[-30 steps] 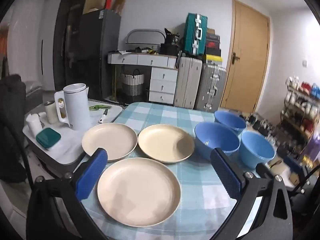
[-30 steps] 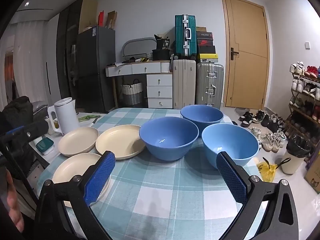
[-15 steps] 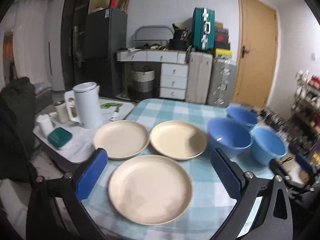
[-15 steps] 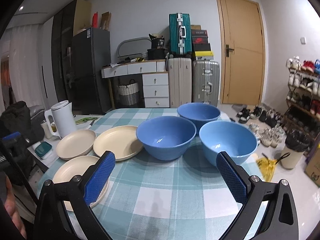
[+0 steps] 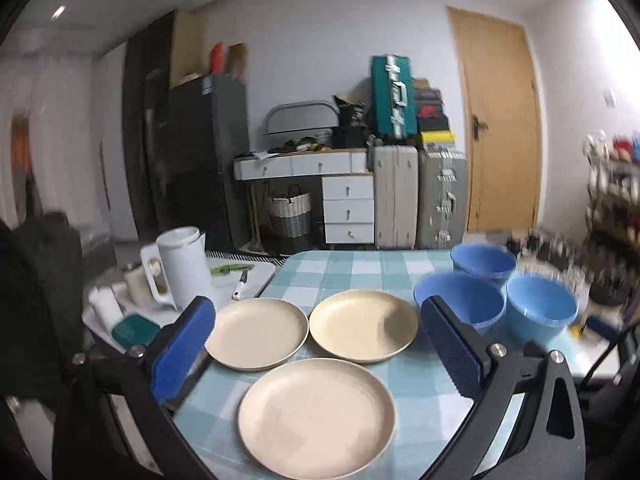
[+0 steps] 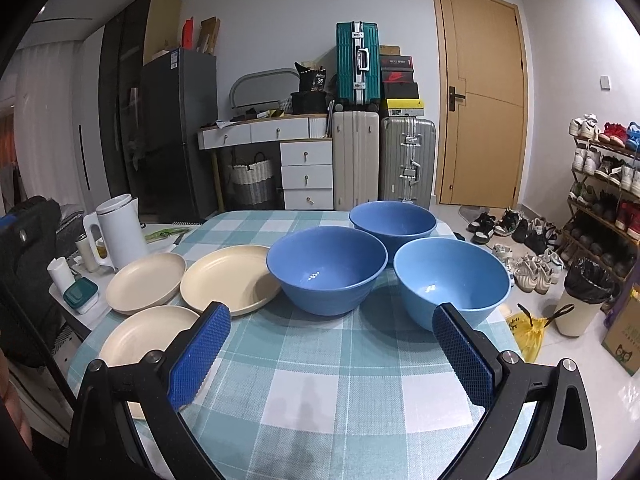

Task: Organize plates and bowls

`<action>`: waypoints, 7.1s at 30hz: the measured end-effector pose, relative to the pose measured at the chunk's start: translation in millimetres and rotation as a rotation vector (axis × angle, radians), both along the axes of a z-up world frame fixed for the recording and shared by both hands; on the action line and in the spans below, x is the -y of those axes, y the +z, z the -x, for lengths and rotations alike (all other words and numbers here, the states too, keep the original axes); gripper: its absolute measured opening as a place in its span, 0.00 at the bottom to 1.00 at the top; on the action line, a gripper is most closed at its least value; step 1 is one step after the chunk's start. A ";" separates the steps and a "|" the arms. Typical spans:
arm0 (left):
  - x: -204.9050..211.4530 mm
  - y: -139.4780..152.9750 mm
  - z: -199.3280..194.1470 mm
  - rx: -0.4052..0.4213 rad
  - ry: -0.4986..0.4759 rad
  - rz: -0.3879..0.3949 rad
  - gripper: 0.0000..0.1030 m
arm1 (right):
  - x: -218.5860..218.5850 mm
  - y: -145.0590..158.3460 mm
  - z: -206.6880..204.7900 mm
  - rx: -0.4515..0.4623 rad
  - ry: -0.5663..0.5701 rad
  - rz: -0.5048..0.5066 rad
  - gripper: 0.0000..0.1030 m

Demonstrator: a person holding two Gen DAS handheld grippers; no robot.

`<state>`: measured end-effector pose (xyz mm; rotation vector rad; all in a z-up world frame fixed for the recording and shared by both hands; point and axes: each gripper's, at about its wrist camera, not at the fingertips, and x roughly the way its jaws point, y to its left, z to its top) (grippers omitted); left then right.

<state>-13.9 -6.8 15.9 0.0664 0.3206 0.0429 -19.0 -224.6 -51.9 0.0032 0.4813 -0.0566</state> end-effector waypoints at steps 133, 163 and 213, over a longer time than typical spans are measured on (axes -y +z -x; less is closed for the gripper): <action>-276.4 -193.8 -257.3 -0.711 0.207 0.618 0.10 | -296.6 -132.2 -390.1 -0.742 0.612 0.188 0.12; -288.2 -184.0 -249.2 -0.712 0.169 0.723 0.02 | -296.7 -112.0 -389.3 -0.781 0.558 0.193 0.08; -200.0 -141.0 -166.4 -0.791 -0.057 0.574 0.02 | -179.0 -68.6 -218.7 -0.732 0.362 0.089 0.07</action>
